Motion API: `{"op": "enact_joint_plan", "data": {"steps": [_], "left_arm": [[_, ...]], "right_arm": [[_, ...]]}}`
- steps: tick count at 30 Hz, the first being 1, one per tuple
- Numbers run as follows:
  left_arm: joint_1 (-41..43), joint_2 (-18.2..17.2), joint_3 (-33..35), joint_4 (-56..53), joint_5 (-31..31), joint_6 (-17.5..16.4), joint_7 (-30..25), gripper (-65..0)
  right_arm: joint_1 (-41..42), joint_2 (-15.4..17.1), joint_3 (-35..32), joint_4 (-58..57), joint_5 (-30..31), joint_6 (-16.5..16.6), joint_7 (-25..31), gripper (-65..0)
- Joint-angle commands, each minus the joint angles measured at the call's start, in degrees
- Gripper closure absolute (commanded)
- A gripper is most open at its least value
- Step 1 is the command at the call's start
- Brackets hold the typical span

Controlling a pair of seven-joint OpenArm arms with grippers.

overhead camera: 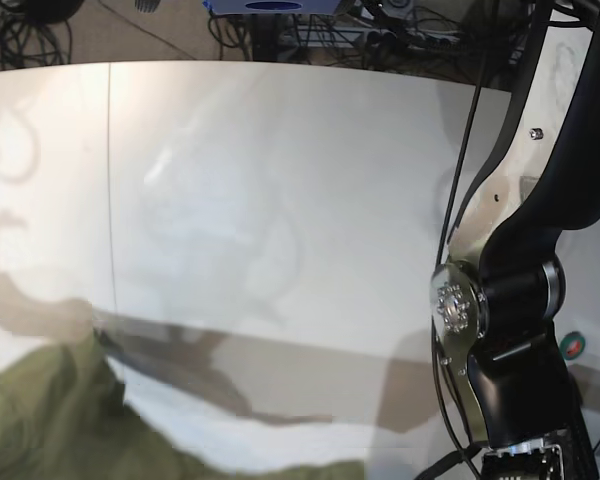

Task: Layout the t-shirt on the table in an organized manner, then fold the t-shirt properly
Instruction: 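Lay the stretched shirt down flat with both grippers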

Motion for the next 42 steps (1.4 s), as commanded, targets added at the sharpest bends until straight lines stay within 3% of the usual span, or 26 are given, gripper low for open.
{"op": "enact_joint_plan", "data": {"steps": [1, 5, 8, 13, 18, 24, 33, 35, 40, 42], "left_arm": [[-0.98, 0.29, 0.29, 2.72, -0.38, -0.33, -0.87, 0.0], [7.64, -0.24, 0.03, 11.33, -0.38, -0.33, 3.53, 0.0], [16.78, -0.77, 0.03, 18.01, -0.29, -0.33, 4.94, 0.0], [33.22, -2.79, 0.56, 23.02, -0.29, -0.33, 4.94, 0.0], [45.00, -3.05, 0.56, 22.59, -0.02, -0.42, 4.85, 0.0], [53.00, -4.72, 0.64, 22.50, 0.06, -0.42, 4.85, 0.0], [60.39, -10.44, 0.56, 22.50, 0.15, -0.42, 4.76, 0.0], [62.58, -11.67, 0.38, 22.50, 0.15, -0.42, 4.50, 0.0], [68.39, -13.34, 0.64, 22.50, 0.15, -0.42, -1.74, 0.0], [70.41, -14.04, 0.64, 22.76, -0.02, -0.42, -1.74, 0.0]], "right_arm": [[1.61, 1.64, 0.30, 0.81, -0.25, -0.19, 0.08, 0.0], [-3.49, 1.99, 0.74, 0.99, -0.25, 0.17, -3.70, 0.0], [-12.98, 1.29, 6.37, 3.45, -0.25, 0.25, -3.79, 0.0], [-31.97, -5.21, 15.69, 8.02, -0.16, 0.25, -2.64, 0.0], [-46.30, -11.10, 16.13, 8.28, -0.16, 0.34, 6.32, 0.0], [-56.50, -15.50, 16.39, 8.55, -0.16, 0.34, 11.51, 0.0], [-64.59, -16.03, 16.22, 10.30, -0.16, 0.34, 11.25, 0.0], [-67.14, -17.79, 16.22, 13.21, -0.16, 0.34, 11.25, 0.0], [-73.73, -20.86, 16.39, 20.50, -0.16, 0.34, 11.25, 0.0], [-75.93, -22.01, 16.48, 22.61, -0.16, 0.34, 11.25, 0.0]]}}
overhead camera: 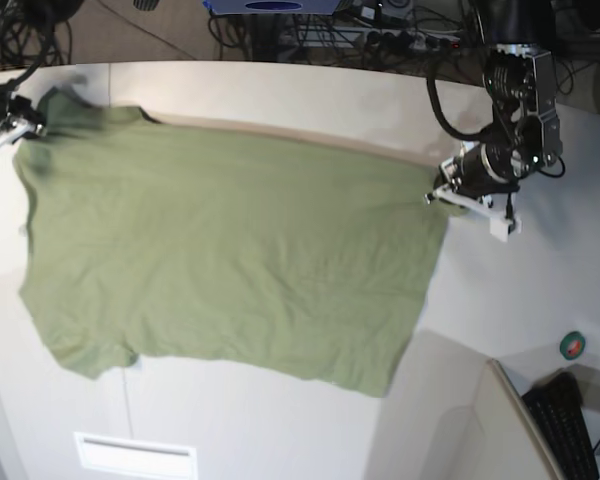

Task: Layout the t-shirt on the table in an organized manner, then fold the t-shirt properly
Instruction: 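Lay the stretched shirt down flat with both grippers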

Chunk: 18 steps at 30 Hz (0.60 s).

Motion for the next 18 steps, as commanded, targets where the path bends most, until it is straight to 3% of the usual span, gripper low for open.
{"op": "enact_joint_plan", "data": {"steps": [1, 10, 18], "left_arm": [[0.21, -0.80, -0.25, 1.36, -0.22, -0.20, -1.16, 0.0], [1.70, -0.62, -0.60, 6.20, -0.49, -0.29, -0.80, 0.0], [-6.03, -0.36, -0.25, 3.21, -0.57, -0.29, -0.72, 0.0]], "right_arm": [[-0.88, 0.96, 0.76, 1.74, -0.14, -0.10, 0.52, 0.0], [-3.16, 0.96, 0.41, 8.42, -0.14, -0.10, -1.95, 0.0], [8.18, 2.37, -0.64, 6.31, -0.58, -0.54, -5.20, 0.0]]}}
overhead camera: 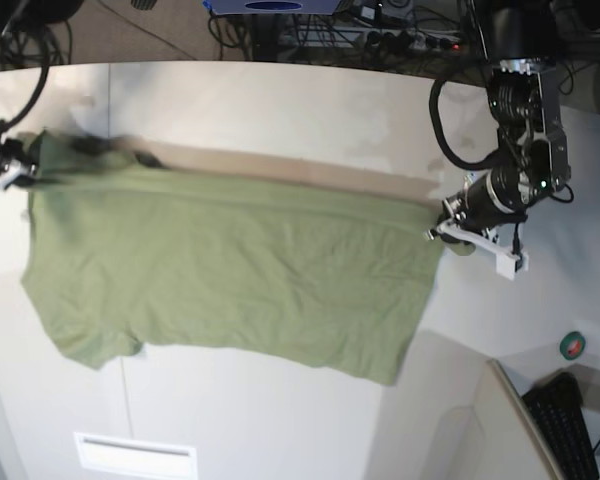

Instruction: Layout the t-shirt on the table in an organized manner, then fold the t-shirt properly

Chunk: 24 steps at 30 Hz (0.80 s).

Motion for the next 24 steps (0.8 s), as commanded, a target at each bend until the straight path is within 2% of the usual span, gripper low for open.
{"op": "enact_joint_plan", "data": {"steps": [1, 5, 12, 16, 21, 24], "left_arm": [[-1.54, -0.44, -0.14, -0.62, -0.05, -0.07, -1.00, 0.0], [-5.14, -0.44, -0.14, -5.99, -0.05, -0.07, -1.00, 0.0], [-9.80, -0.35, -0.06, -8.36, -0.05, -0.07, -1.00, 0.0], [-13.05, -0.09, 3.37, -12.84, 0.39, -0.07, -1.26, 0.0], [-15.60, 0.08, 4.87, -17.06, 0.48, -0.07, -1.53, 0.0], [-17.71, 0.08, 4.87, -18.82, 0.48, -0.07, -1.62, 0.0]], "right_arm": [[1.54, 2.03, -1.13, -0.56, -0.10, -0.21, 0.35, 0.0], [6.55, 3.52, -5.44, -6.88, -0.10, -0.21, 0.62, 0.0], [11.12, 3.52, -6.23, -10.23, -0.18, -0.21, 0.62, 0.0], [13.76, 3.70, -9.13, -12.60, -0.18, -0.21, 0.79, 0.0], [15.43, 4.75, -12.21, -16.38, -0.18, -0.30, 4.84, 0.0], [15.43, 5.89, -12.30, -18.84, -0.18, -2.58, 6.51, 0.0]]}}
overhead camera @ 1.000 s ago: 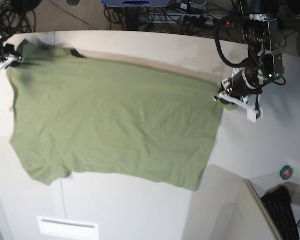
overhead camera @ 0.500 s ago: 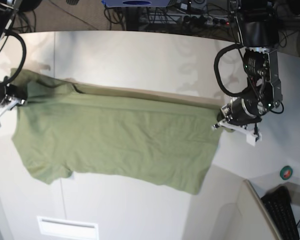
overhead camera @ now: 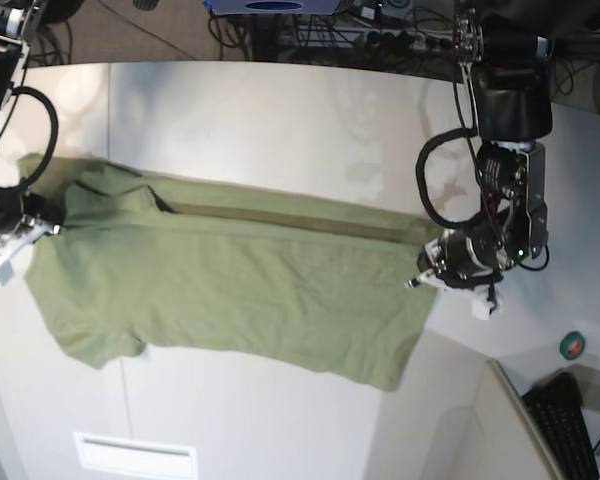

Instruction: Layout the t-shirt on the table in an organized manner, then fold the t-shirt properly

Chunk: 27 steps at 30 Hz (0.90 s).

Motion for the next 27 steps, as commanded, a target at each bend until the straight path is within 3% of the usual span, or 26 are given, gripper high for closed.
{"op": "enact_joint_plan", "data": {"steps": [1, 9, 16, 27], "left_arm": [[-2.06, -0.44, -0.07, 0.59, -0.72, -0.40, -0.79, 0.0], [-4.00, -0.26, -0.07, -0.47, -0.72, -0.40, -1.14, 0.0], [-6.37, -0.62, 3.27, -8.56, -0.72, -0.40, -8.08, 0.0], [-6.55, -0.35, 4.41, -8.91, -0.72, -0.40, -8.52, 0.0]], "right_arm": [[1.09, 1.83, 0.29, 0.41, 0.36, -0.44, 1.48, 0.0], [2.68, 2.97, -2.87, -0.73, 0.36, -0.44, 3.15, 0.0], [5.14, 3.06, -5.77, -6.09, 0.36, -0.44, 6.41, 0.0], [5.40, 3.06, -6.56, -7.32, 0.36, -0.44, 7.46, 0.0]]}}
